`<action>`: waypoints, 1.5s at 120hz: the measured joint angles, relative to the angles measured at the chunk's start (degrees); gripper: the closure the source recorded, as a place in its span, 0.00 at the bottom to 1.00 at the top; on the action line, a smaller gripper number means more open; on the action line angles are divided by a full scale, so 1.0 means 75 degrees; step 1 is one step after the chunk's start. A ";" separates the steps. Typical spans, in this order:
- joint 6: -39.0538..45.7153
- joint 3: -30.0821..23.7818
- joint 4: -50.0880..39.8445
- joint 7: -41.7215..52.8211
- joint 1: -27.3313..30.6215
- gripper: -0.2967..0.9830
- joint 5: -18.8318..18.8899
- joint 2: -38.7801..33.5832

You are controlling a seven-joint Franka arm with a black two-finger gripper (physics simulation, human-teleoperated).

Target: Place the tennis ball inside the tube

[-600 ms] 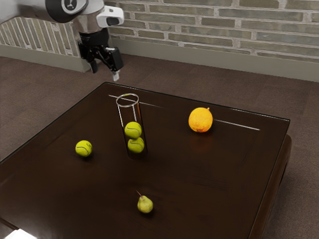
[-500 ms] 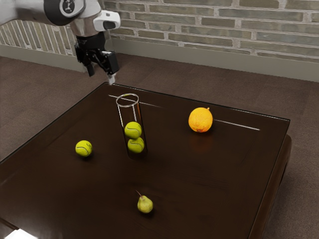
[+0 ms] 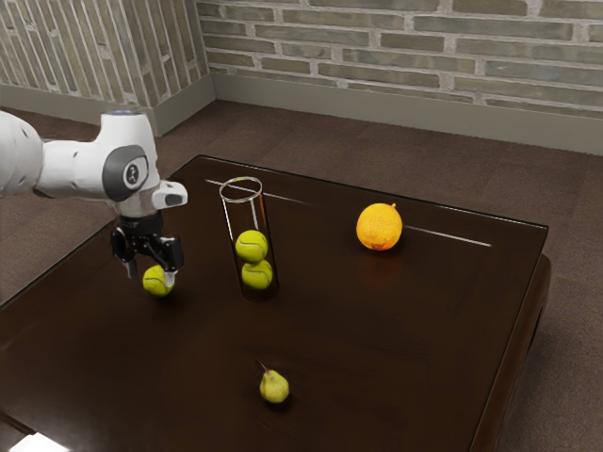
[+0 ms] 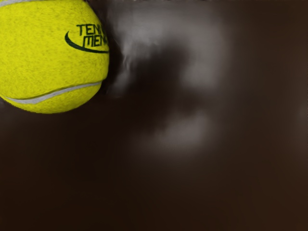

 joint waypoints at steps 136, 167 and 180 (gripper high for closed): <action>0.1554 0.0102 0.1429 0.1071 0.0679 0.32 -0.1323 0.2494; 0.1562 0.0102 0.1509 0.1141 0.0678 0.48 -0.1270 0.2476; 0.1508 0.0097 0.1641 0.1137 0.0629 0.51 -0.1205 0.2250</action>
